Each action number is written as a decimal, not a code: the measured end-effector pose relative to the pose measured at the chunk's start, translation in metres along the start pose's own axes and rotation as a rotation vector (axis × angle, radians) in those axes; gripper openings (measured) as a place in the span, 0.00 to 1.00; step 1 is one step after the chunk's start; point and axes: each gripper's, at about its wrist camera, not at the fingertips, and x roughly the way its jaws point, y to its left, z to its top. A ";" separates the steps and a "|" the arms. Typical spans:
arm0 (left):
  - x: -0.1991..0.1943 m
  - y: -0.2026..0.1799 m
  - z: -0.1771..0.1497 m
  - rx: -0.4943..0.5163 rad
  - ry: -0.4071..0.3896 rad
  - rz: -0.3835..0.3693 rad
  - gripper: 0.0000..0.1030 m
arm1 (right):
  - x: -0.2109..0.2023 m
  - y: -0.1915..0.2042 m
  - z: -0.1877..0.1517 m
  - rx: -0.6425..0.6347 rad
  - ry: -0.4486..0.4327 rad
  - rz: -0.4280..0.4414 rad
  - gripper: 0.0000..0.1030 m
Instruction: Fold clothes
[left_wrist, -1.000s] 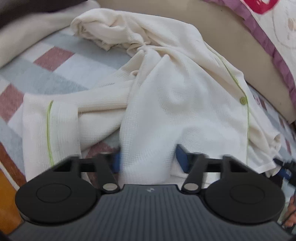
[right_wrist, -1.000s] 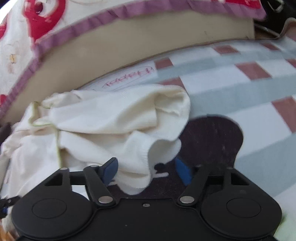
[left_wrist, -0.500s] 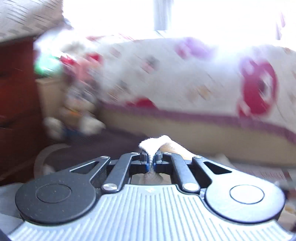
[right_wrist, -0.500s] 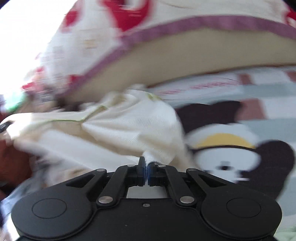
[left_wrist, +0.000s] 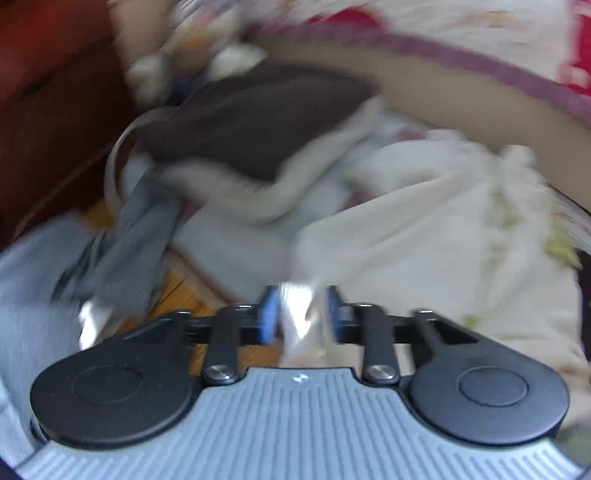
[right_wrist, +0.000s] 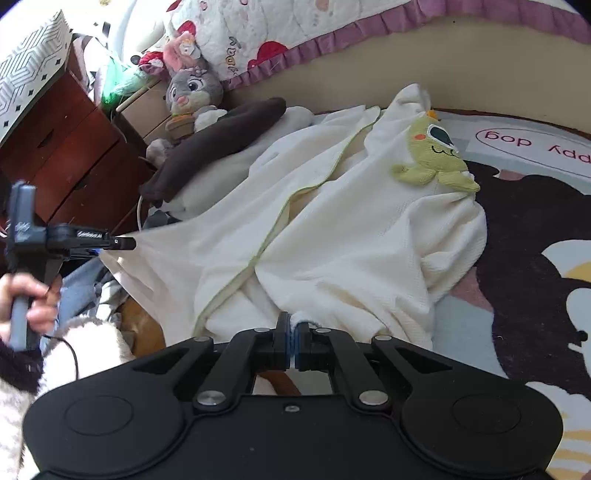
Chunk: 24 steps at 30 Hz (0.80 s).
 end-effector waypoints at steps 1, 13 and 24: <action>-0.009 -0.010 0.001 0.034 -0.035 -0.075 0.49 | -0.001 0.000 0.003 0.011 -0.008 0.004 0.02; -0.022 -0.125 -0.020 0.455 0.011 -0.532 0.84 | -0.009 0.021 0.078 0.046 -0.083 0.092 0.02; 0.079 -0.112 0.079 0.161 0.049 -0.429 0.05 | 0.000 0.040 0.118 -0.040 -0.157 -0.040 0.09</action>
